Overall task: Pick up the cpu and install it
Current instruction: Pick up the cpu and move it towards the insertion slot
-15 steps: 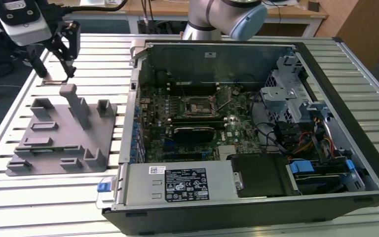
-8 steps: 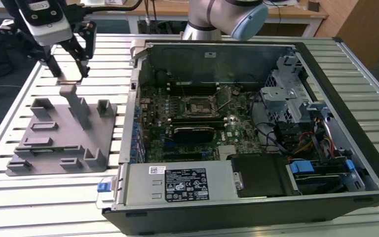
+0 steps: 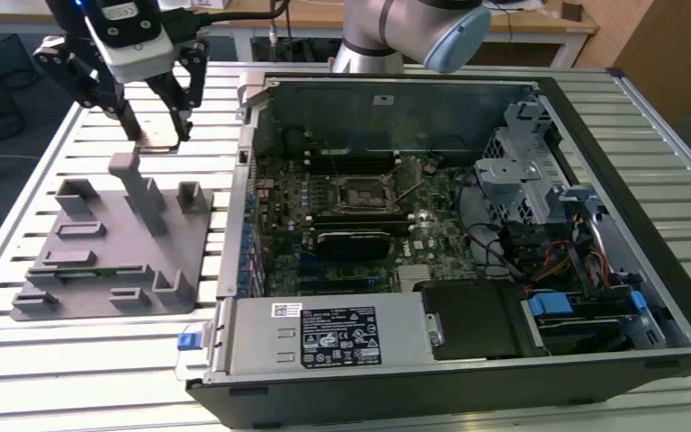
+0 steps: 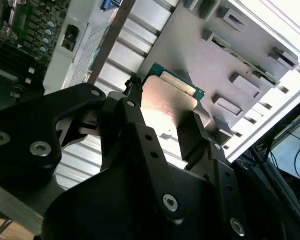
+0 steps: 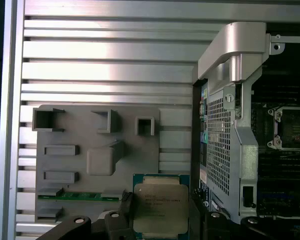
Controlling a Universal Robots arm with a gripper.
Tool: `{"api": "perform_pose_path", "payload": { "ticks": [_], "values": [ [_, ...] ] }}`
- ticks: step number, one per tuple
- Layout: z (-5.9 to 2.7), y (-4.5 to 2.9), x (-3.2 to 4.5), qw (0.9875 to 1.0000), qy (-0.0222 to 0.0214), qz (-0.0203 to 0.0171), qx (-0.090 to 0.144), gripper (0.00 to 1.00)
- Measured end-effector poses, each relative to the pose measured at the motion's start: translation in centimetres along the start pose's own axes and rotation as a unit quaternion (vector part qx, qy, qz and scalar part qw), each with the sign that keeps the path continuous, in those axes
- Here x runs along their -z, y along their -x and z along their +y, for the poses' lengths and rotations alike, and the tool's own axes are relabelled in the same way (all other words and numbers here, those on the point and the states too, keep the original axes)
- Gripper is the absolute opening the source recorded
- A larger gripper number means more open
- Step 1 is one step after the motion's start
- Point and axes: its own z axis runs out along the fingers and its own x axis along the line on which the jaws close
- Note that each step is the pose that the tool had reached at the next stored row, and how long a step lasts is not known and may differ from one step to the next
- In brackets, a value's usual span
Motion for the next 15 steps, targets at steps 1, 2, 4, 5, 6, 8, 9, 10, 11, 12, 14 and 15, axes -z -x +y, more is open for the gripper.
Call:
{"api": "perform_pose_path", "payload": {
  "ticks": [1,2,4,5,6,8,9,10,11,12,14,15],
  "values": [
    [0.00,0.37,0.00,1.0000,0.0000,0.0000,0.000,0.53],
    [0.00,0.73,0.00,1.0000,0.0001,-0.0001,0.000,0.53],
    [-0.01,1.46,0.00,1.0000,0.0000,0.0000,0.000,0.53],
    [-0.02,1.84,0.01,1.0000,0.0000,0.0000,0.000,0.53],
    [-0.02,2.21,0.01,1.0000,0.0000,0.0000,0.000,0.53],
    [-0.03,2.94,0.01,1.0000,0.0001,-0.0001,0.000,0.53],
    [-0.03,3.31,0.01,1.0000,0.0001,-0.0001,0.000,0.53],
    [-0.03,3.69,0.02,1.0000,0.0000,-0.0001,0.000,0.53],
    [-0.04,4.04,0.02,1.0000,0.0000,-0.0001,0.000,0.53],
    [-0.04,4.41,0.03,1.0000,0.0000,0.0000,0.000,0.53],
    [-0.05,5.17,0.03,1.0000,0.0000,-0.0001,0.000,0.53],
    [-0.05,5.54,0.03,1.0000,0.0001,-0.0001,0.000,0.53]
  ]
}}
